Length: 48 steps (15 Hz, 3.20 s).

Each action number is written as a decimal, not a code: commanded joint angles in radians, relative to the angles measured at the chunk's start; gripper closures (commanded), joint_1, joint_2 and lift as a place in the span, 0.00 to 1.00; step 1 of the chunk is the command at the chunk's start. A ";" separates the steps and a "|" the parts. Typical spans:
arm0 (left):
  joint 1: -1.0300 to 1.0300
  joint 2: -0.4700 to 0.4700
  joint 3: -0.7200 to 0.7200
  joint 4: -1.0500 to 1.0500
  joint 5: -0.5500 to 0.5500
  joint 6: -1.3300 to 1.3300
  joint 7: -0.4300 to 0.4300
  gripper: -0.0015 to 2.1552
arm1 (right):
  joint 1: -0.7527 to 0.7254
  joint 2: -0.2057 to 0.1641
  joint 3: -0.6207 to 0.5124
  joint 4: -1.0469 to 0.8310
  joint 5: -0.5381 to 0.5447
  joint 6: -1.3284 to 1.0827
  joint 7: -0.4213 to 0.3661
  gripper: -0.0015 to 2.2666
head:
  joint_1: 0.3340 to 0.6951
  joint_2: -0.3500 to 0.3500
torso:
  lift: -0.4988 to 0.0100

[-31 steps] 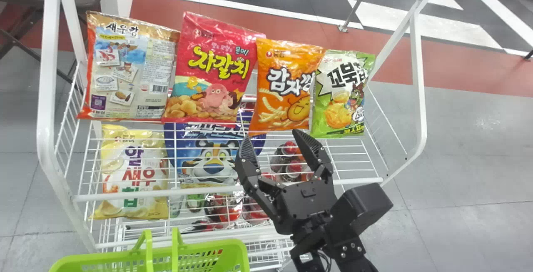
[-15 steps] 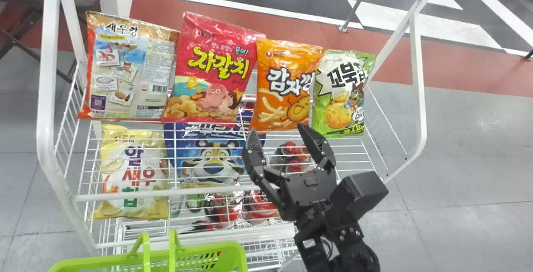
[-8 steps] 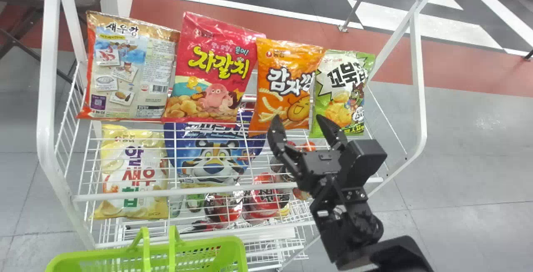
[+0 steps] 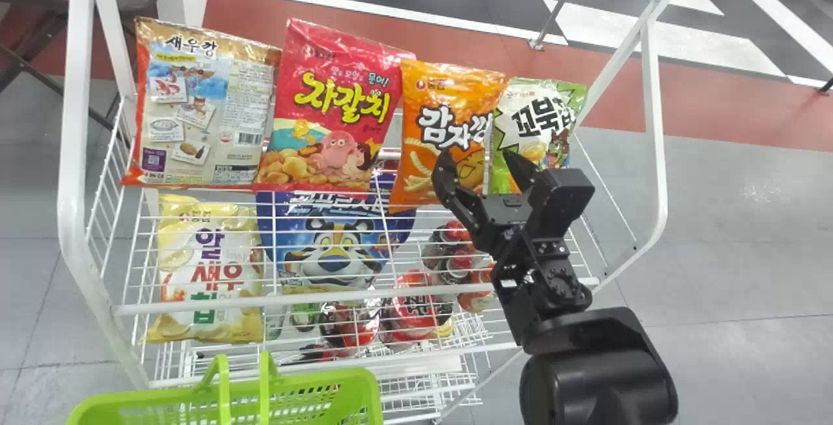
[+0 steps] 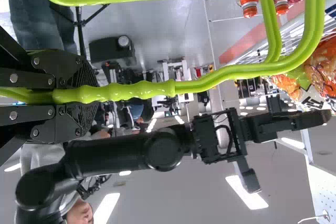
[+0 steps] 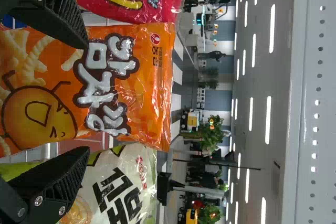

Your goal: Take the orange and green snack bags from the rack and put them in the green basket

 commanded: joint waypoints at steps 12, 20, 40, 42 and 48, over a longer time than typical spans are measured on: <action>-0.014 0.008 0.012 0.005 0.012 0.007 0.000 1.00 | -0.200 0.002 0.033 0.181 0.027 0.180 0.100 0.78 | 1.00 0.00 | 0.98; -0.023 0.006 0.007 0.012 0.025 0.004 0.000 1.00 | -0.077 0.002 -0.005 -0.035 0.046 0.217 0.094 0.98 | 1.00 0.00 | 0.98; 0.003 -0.011 0.016 0.015 0.032 -0.042 0.021 1.00 | 0.302 0.012 -0.286 -0.891 -0.411 1.477 0.258 0.98 | 1.00 0.00 | 0.98; 0.005 -0.012 0.016 0.015 0.032 -0.045 0.021 1.00 | 0.306 0.021 -0.277 -0.890 -0.413 1.477 0.273 0.98 | 1.00 0.00 | 0.98; 0.003 -0.015 0.018 0.015 0.032 -0.045 0.023 1.00 | 0.326 0.029 -0.172 -0.791 -0.394 1.477 0.278 0.98 | 1.00 0.00 | 0.98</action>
